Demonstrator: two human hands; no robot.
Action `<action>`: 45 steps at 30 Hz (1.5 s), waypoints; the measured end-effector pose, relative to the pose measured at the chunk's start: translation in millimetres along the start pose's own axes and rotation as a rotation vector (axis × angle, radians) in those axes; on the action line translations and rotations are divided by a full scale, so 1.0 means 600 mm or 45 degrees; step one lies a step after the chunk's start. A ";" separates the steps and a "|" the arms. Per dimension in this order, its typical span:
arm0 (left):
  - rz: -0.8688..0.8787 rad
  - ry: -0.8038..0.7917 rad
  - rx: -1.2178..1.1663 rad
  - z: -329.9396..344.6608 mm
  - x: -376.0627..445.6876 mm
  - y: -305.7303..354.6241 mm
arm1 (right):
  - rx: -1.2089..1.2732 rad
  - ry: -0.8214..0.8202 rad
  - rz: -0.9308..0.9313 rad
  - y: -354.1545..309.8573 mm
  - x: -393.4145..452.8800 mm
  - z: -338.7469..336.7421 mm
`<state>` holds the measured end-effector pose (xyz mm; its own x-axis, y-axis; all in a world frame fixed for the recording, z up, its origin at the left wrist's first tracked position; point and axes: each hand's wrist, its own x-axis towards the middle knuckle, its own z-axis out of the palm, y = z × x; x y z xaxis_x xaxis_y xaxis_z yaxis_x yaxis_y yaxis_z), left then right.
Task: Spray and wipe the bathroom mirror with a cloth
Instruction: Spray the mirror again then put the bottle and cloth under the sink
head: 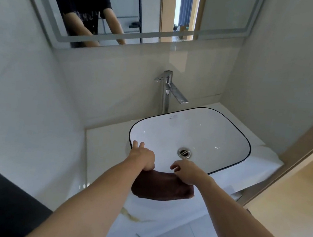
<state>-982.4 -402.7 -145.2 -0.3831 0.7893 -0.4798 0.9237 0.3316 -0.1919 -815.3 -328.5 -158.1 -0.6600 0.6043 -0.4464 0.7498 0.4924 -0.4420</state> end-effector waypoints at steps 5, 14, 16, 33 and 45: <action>0.038 0.035 -0.053 -0.007 -0.006 -0.007 | -0.015 -0.009 -0.030 -0.001 0.004 0.002; 0.235 0.569 -0.655 -0.061 -0.075 -0.042 | -0.052 0.269 -0.237 -0.037 0.009 -0.030; 0.248 0.586 -0.705 -0.071 -0.089 -0.049 | -0.110 0.361 -0.186 -0.039 0.003 -0.055; 0.860 1.159 -0.723 -0.289 -0.146 0.086 | 0.025 1.034 -0.236 0.052 -0.239 -0.324; 1.206 1.128 -0.811 -0.235 -0.120 0.403 | 0.007 1.222 0.234 0.312 -0.403 -0.268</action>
<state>-732.6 -306.7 -36.5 0.2631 0.8154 0.5157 0.7586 -0.5051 0.4116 -507.7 -281.7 -7.8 -0.2122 0.9255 0.3136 0.8353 0.3384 -0.4334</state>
